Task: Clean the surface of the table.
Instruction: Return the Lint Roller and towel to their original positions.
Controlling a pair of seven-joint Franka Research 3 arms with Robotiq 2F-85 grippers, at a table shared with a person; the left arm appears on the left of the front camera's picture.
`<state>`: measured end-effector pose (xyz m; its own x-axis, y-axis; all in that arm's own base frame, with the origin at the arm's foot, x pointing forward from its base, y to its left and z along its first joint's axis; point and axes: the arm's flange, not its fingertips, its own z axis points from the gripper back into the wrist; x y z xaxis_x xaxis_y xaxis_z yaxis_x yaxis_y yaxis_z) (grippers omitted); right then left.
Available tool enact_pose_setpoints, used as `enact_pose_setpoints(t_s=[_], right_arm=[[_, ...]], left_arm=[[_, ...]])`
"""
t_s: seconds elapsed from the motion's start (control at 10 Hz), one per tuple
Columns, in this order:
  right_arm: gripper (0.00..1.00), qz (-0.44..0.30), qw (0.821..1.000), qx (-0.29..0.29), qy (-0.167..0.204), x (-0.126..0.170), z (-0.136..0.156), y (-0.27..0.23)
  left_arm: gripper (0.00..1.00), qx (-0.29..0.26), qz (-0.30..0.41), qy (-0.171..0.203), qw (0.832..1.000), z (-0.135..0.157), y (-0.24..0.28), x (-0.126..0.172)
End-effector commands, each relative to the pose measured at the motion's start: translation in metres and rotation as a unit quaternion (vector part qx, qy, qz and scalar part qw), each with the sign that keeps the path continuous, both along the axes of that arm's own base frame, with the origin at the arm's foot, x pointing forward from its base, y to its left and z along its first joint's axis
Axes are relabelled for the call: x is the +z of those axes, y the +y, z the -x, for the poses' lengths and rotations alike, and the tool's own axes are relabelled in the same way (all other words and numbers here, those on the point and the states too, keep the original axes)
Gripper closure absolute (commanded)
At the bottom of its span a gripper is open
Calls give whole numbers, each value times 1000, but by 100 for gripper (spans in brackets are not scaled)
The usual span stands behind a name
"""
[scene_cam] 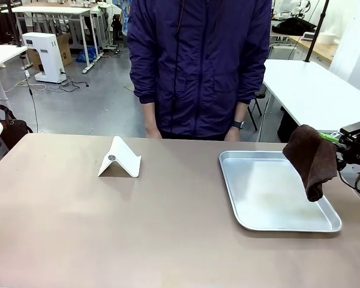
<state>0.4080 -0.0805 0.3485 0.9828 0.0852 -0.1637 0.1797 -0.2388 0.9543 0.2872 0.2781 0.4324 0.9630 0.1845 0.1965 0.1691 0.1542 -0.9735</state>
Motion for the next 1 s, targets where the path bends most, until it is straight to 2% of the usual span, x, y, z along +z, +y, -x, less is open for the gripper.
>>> enact_pose_setpoints(t_s=[0.0, 0.1, 0.2, 0.3, 0.4, 0.5, 0.6, 0.7, 0.9], right_arm=[[92, -12, 1000, -1, -6, 5, -1, 2], [92, 0, 1000, 0, 0, 0, 0, 0], [92, -16, 1000, -17, -11, 5, 4, 2], [92, 0, 1000, -12, -15, 14, 0, 20], [92, 22, 999, 15, -30, 27, -5, 46], [92, 41, 997, 31, -55, 40, -14, 82], [92, 59, 996, 25, -58, 49, -24, 117], [92, 79, 995, 5, -65, 54, -35, 153], [92, 109, 992, -2, -67, 54, -54, 226]], left_arm=[[78, 6, 6, -2, 1000, -1, -3, 4], [78, 6, 6, -2, 1000, -1, -3, 4], [78, 0, 0, 0, 1000, 0, 0, 0], [78, 0, 0, 3, 1000, 3, -13, 8], [78, 19, -24, 24, 999, 1, -32, 20], [78, -19, -35, 23, 999, -8, -60, 40], [78, -45, -64, 41, 996, -21, -94, 54], [78, -47, -91, 50, 994, -37, -134, 69], [78, -12, -159, 78, 984, -70, -214, 91]])
